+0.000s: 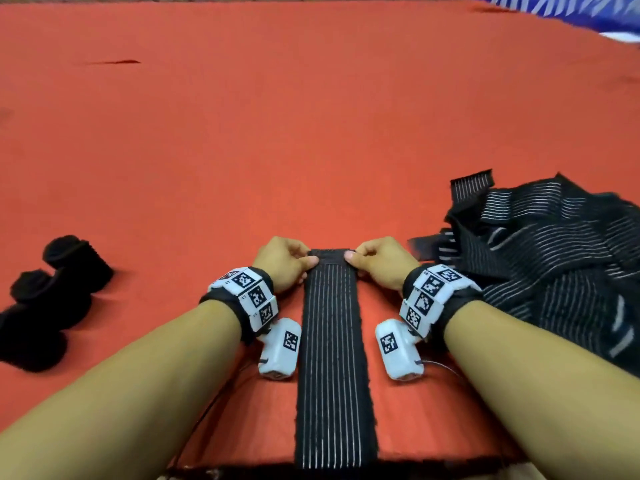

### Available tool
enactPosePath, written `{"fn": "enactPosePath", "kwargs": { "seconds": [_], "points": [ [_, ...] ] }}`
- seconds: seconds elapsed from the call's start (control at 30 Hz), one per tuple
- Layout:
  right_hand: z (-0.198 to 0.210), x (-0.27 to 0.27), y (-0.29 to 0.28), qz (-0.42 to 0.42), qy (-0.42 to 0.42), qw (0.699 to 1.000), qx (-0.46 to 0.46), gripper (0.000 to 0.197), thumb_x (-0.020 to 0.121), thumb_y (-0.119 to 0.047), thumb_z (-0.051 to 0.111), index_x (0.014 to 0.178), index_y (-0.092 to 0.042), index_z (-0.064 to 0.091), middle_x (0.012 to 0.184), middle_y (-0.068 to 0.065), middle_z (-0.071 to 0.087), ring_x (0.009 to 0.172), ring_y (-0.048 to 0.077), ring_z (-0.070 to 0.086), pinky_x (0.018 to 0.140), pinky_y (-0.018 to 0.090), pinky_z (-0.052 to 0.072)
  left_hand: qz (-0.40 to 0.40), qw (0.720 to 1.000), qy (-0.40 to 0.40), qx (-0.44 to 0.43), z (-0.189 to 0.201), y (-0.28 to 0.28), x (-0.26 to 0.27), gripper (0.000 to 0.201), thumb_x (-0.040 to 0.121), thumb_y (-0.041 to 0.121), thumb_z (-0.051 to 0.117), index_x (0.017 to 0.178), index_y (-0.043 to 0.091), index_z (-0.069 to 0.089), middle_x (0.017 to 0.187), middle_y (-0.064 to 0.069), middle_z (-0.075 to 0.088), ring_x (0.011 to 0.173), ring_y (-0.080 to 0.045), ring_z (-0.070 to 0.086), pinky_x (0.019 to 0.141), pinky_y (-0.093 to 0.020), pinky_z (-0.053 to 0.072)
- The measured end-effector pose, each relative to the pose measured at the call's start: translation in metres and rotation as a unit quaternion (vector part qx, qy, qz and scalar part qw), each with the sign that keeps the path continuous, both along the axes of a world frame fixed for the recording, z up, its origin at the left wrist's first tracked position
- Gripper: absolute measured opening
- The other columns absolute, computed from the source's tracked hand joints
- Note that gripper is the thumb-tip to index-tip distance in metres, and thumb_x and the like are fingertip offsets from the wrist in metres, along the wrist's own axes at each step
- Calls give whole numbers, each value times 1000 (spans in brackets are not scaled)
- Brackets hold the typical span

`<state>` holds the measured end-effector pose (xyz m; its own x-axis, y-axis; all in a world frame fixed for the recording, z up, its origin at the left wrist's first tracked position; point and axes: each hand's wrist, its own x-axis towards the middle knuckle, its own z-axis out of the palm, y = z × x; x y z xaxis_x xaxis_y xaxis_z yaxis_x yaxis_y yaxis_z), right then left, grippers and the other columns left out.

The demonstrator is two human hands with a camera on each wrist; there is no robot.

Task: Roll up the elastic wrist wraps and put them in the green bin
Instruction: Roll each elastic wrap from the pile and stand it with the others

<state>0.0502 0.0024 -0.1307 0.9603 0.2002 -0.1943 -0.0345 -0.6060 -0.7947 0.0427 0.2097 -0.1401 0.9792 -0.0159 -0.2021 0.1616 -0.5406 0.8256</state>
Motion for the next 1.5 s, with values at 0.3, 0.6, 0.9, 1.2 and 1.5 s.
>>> {"fn": "enactPosePath", "kwargs": {
  "seconds": [0.3,0.6,0.9,1.2,1.5],
  "points": [
    [-4,18,4,-38,88,995,-30,29,87,-16,76,60,-18,65,58,-4,62,54,11,52,62,27,46,64,992,51,-101,-14,4,16,27,92,9,72,68,14,59,45,1,57,39,-9,49,45,-20,43],
    [-10,22,7,-88,95,991,-45,31,85,-25,75,57,-16,66,52,-3,62,58,20,56,70,38,52,74,995,23,-59,-16,3,19,25,87,20,80,71,14,62,46,3,60,41,-9,52,46,-20,46],
    [12,-7,16,-81,73,991,-76,28,83,-35,80,72,-12,67,85,8,73,87,29,70,88,41,57,70,997,35,-24,0,-3,-4,29,80,22,85,81,16,57,61,0,68,55,-13,66,65,-31,57],
    [19,-115,-13,-46,48,989,-132,29,86,-36,76,73,-11,67,73,6,72,76,24,67,82,35,54,4,974,68,215,31,-5,-122,48,89,55,67,70,11,72,61,0,73,67,-21,73,76,-37,62],
    [16,-198,-4,-15,-6,986,-169,26,90,-38,71,87,-12,66,84,5,70,85,25,64,72,29,48,-8,952,29,303,33,-22,-185,40,84,52,69,78,14,63,82,-8,69,80,-31,67,67,-32,49]
  ]
}}
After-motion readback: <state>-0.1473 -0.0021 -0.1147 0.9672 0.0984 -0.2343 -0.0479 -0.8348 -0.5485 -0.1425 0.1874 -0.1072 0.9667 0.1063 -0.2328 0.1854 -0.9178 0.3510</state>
